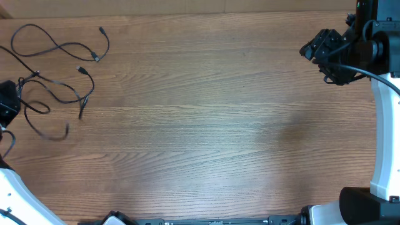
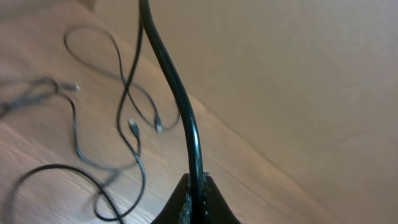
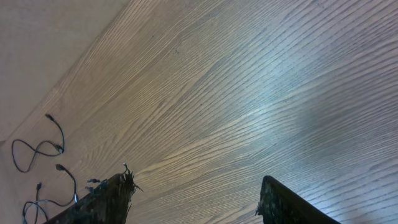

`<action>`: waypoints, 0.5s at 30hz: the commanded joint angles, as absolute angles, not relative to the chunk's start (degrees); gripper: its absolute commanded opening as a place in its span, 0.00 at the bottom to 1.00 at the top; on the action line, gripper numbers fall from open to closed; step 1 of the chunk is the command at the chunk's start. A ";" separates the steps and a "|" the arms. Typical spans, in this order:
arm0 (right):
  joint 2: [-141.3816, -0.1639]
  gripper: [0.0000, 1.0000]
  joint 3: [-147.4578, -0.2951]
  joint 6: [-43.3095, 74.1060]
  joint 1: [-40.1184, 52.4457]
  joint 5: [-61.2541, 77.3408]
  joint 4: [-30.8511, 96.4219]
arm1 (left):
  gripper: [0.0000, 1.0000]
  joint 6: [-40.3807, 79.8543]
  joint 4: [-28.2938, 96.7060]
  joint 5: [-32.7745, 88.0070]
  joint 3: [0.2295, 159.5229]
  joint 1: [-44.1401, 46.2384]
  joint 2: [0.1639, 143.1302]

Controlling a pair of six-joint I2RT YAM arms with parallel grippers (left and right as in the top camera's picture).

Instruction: Untangle cables

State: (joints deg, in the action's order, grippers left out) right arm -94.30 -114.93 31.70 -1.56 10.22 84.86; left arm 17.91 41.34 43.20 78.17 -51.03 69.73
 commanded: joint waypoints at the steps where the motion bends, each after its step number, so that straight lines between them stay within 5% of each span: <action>1: -94.32 0.66 -114.69 31.42 -1.63 9.87 84.42 | 0.04 21.89 44.18 45.80 78.43 -51.35 70.81; 8: -94.32 0.66 -114.69 31.42 -1.63 9.89 84.31 | 0.04 16.88 44.51 59.02 77.97 -51.31 73.19; 15: -94.32 0.65 -114.69 31.42 -1.63 9.89 84.60 | 0.04 21.63 45.39 55.88 77.95 -51.68 73.80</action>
State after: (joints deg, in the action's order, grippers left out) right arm -94.30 -114.93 31.70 -1.56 10.22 84.68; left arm 18.31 44.95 55.55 78.13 -51.05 73.32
